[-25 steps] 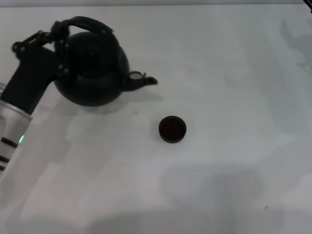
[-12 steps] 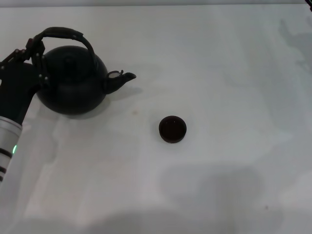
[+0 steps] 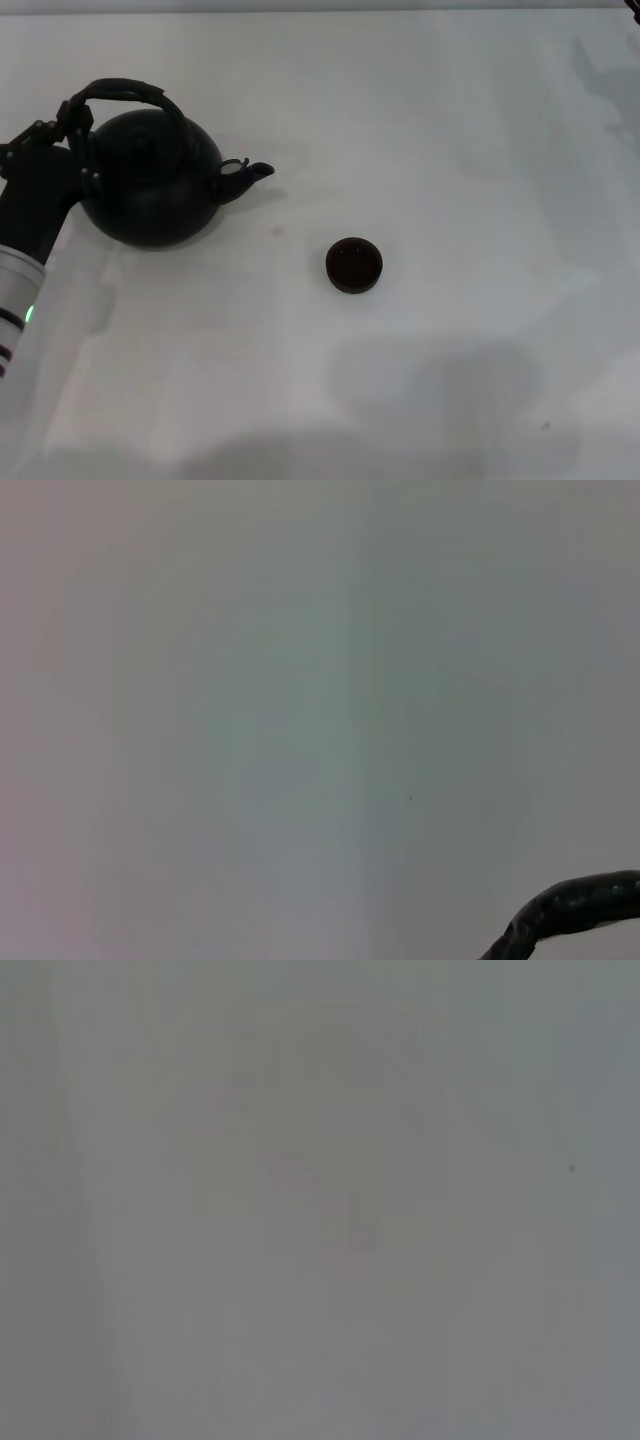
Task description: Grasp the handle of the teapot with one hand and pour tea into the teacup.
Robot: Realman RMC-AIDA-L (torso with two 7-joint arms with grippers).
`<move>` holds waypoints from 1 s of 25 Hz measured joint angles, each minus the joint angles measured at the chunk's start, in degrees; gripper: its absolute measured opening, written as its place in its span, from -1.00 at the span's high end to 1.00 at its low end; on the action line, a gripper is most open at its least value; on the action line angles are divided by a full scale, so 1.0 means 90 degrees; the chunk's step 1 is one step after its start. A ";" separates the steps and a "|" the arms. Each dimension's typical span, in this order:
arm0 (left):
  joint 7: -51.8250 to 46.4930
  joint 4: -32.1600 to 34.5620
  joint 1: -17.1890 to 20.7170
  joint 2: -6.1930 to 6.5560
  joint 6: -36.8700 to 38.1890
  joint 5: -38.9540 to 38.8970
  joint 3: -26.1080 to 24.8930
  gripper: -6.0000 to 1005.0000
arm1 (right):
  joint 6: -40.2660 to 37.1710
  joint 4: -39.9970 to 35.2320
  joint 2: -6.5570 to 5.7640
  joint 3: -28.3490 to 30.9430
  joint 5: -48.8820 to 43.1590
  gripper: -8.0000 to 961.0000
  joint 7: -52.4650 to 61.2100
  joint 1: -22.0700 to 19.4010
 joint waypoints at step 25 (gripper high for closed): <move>-0.0490 0.0100 0.0829 0.0002 0.0770 0.0008 0.0008 -0.54 | 0.0028 -0.0006 -0.0011 -0.0008 0.0002 -0.79 0.0000 -0.0061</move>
